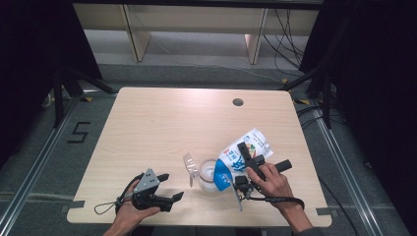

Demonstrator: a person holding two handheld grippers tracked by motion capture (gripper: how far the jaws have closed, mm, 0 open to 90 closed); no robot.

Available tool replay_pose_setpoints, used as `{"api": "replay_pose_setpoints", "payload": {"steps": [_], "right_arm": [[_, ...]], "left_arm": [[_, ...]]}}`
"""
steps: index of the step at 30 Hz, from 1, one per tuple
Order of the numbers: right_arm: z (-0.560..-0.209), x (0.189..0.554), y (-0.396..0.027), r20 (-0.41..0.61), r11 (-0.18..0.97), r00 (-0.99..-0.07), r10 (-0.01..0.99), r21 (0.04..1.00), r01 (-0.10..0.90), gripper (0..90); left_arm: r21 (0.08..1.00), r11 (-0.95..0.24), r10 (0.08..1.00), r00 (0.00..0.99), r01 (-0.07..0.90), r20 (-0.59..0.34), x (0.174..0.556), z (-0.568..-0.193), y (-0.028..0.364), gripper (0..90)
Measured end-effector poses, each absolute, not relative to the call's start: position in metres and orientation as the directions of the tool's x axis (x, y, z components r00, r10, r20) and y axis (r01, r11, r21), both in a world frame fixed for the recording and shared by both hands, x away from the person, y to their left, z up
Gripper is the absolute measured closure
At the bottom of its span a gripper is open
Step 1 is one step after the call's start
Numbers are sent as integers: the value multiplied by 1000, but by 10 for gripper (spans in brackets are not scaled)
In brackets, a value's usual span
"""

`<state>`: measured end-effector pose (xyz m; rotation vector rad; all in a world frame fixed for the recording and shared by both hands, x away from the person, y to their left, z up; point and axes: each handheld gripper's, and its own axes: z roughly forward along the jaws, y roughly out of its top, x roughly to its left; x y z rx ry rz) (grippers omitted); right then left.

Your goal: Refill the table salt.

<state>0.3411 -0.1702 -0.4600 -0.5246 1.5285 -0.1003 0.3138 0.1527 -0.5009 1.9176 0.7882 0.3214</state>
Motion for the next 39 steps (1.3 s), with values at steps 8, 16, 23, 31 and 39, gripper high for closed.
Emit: {"api": "replay_pose_setpoints", "payload": {"steps": [8, 16, 23, 31, 39], "right_arm": [[-460, 341, -170, -923, 887, 56, -381, -382, -261, 780], [-461, 342, -171, -934, 893, 54, -354, -355, -277, 783], [-462, 342, -171, -944, 906, 32, -328, -323, -275, 787], [-466, 342, -170, -970, 936, -36, -239, -220, -273, 793], [-462, 347, -170, -978, 941, -111, -176, -134, -312, 802]], "left_arm": [[877, -296, 645, 757, 378, -109, 314, -501, 153, 164], [876, -292, 649, 753, 383, -113, 314, -501, 153, 164], [877, -293, 646, 755, 381, -113, 314, -501, 153, 164], [877, -294, 647, 754, 381, -111, 314, -501, 153, 164], [878, -292, 644, 757, 378, -111, 314, -501, 153, 164]]}}
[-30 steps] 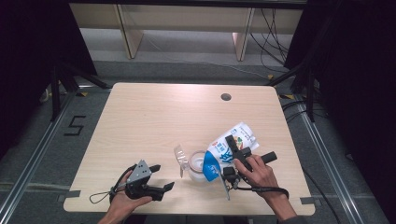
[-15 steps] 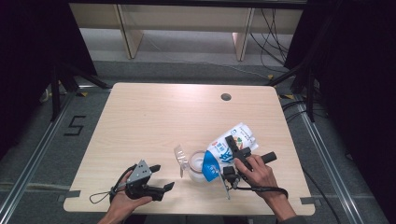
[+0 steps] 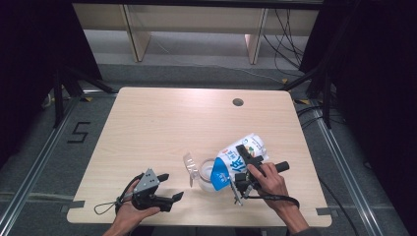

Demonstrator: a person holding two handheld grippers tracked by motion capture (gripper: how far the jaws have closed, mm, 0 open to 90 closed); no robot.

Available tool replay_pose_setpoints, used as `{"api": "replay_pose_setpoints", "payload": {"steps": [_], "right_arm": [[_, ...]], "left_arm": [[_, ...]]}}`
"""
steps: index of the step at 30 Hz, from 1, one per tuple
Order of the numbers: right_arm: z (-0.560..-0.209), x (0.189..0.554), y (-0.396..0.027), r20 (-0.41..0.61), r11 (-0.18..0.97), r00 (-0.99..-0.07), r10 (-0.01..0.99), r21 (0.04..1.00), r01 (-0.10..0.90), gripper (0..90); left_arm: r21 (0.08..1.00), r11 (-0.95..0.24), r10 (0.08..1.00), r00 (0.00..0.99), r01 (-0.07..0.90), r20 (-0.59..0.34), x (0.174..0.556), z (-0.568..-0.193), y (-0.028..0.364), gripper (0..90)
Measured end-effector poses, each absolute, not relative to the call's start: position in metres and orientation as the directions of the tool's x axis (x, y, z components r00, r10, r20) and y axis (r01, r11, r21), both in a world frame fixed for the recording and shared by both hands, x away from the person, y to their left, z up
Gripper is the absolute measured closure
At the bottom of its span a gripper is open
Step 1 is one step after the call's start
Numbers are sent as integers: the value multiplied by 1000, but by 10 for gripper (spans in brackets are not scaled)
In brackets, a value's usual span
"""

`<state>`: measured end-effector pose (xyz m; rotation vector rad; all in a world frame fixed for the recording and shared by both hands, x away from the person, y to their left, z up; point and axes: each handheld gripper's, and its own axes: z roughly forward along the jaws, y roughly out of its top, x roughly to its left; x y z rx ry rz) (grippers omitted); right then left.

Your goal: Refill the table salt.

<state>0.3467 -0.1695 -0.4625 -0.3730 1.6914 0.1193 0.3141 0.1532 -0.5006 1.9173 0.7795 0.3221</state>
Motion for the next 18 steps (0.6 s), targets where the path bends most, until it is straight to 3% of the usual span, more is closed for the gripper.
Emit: {"api": "replay_pose_setpoints", "payload": {"steps": [1, 3, 10, 13, 14, 18], "right_arm": [[-460, 347, -168, -973, 938, -124, -196, -149, -311, 804], [-465, 347, -169, -982, 949, -154, -108, -56, -310, 808], [-463, 349, -174, -970, 961, -239, -36, 32, -276, 814], [-461, 351, -176, -971, 956, -234, -43, 28, -293, 814], [-462, 353, -179, -965, 953, -264, 2, 82, -292, 816], [-462, 354, -182, -962, 955, -272, 25, 103, -278, 816]], "left_arm": [[878, -294, 644, 757, 377, -110, 314, -501, 153, 164], [879, -298, 641, 760, 373, -106, 314, -501, 153, 164], [879, -293, 644, 757, 377, -110, 314, -500, 153, 164], [878, -292, 644, 756, 379, -112, 314, -500, 153, 164], [879, -292, 644, 757, 378, -111, 314, -500, 153, 164], [881, -292, 638, 762, 372, -110, 314, -501, 153, 164]]}}
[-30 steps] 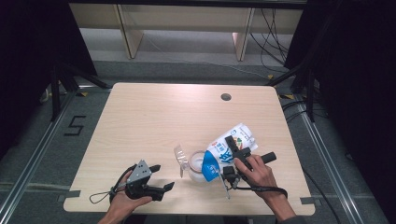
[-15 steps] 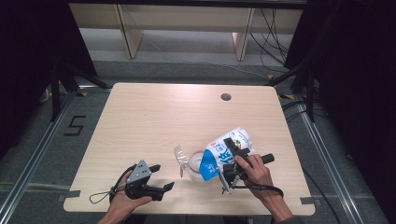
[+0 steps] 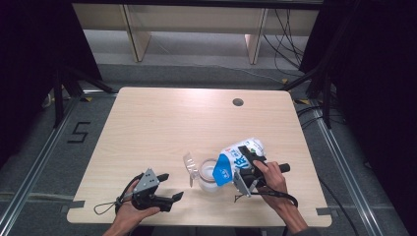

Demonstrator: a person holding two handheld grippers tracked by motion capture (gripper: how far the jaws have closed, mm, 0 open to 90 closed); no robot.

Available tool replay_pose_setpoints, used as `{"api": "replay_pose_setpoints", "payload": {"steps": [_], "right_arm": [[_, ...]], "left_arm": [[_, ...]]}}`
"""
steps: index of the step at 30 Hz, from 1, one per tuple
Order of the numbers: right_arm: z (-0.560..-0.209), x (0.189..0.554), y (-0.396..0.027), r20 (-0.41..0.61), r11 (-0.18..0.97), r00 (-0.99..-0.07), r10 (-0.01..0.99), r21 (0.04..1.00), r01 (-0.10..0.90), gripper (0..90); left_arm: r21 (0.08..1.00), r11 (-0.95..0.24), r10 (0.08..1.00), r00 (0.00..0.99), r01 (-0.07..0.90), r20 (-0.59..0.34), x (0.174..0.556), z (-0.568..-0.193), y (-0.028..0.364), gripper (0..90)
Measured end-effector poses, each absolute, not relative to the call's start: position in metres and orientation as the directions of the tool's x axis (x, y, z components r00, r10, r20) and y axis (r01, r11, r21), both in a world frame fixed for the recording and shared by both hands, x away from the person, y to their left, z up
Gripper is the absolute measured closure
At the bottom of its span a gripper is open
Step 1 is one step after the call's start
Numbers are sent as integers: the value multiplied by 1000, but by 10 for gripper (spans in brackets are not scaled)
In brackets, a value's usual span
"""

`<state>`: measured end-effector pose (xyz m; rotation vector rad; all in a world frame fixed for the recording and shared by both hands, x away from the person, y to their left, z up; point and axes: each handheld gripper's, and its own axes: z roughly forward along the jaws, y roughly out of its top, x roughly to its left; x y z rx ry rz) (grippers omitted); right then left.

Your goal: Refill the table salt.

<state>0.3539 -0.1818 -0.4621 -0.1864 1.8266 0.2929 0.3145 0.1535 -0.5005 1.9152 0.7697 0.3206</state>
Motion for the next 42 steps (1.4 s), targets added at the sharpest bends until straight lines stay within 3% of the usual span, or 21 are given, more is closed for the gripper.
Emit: {"api": "replay_pose_setpoints", "payload": {"steps": [19, 35, 42], "right_arm": [[-462, 364, -201, -907, 934, -367, 207, 295, -202, 831], [-461, 380, -233, -730, 802, -483, 483, 591, -91, 867], [-465, 384, -238, -685, 780, -516, 514, 623, -50, 890]], "left_arm": [[879, -293, 644, 757, 377, -111, 314, -500, 153, 164], [878, -294, 643, 758, 377, -110, 314, -500, 153, 164], [881, -287, 640, 760, 376, -116, 314, -501, 153, 164]]}}
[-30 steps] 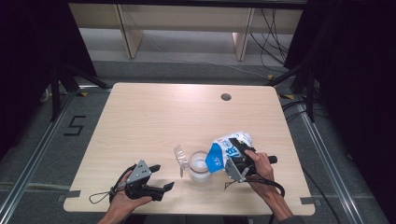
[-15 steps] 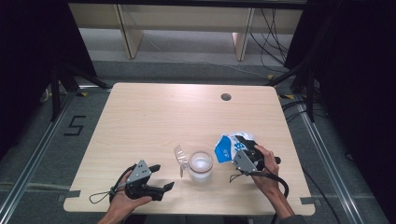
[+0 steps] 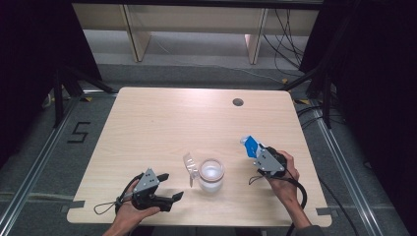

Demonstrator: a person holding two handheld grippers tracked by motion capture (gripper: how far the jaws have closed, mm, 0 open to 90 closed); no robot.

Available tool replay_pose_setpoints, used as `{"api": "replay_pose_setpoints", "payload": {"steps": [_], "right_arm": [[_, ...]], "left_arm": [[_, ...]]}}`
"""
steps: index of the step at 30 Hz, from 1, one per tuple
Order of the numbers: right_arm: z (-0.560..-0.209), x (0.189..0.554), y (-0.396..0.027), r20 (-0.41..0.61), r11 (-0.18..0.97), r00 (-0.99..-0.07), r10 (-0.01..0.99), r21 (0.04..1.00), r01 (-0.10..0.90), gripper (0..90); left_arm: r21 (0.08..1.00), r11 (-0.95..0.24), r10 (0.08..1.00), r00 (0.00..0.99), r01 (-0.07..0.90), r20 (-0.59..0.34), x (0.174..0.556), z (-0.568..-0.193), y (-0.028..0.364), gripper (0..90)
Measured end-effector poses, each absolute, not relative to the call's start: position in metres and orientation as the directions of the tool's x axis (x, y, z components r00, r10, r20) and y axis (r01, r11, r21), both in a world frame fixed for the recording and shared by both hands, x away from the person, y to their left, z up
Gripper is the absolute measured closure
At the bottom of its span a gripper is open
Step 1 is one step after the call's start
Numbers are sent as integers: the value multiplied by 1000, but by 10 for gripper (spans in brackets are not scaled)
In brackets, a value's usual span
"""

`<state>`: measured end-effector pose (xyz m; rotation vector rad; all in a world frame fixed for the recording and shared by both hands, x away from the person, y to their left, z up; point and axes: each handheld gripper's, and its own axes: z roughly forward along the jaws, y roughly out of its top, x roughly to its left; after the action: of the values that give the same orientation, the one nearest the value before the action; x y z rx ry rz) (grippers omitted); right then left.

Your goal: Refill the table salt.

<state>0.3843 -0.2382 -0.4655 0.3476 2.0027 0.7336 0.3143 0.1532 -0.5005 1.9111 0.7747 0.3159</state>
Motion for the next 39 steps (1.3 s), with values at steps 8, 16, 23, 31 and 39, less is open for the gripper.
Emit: {"api": "replay_pose_setpoints", "payload": {"steps": [8, 16, 23, 31, 39], "right_arm": [[-469, 389, -247, -558, 677, -559, 614, 736, 9, 892], [-474, 397, -260, -412, 547, -587, 697, 835, 64, 892], [-477, 400, -264, -365, 500, -582, 726, 862, 82, 892], [-485, 405, -273, -296, 433, -576, 762, 894, 114, 891], [-491, 407, -280, -191, 350, -570, 799, 919, 183, 890]], "left_arm": [[878, -293, 644, 757, 378, -111, 314, -500, 153, 164], [881, -287, 638, 761, 376, -116, 314, -501, 153, 164], [878, -292, 644, 757, 378, -111, 314, -500, 153, 164], [881, -287, 640, 760, 376, -116, 314, -500, 153, 164], [882, -285, 640, 759, 376, -117, 314, -500, 153, 164]]}}
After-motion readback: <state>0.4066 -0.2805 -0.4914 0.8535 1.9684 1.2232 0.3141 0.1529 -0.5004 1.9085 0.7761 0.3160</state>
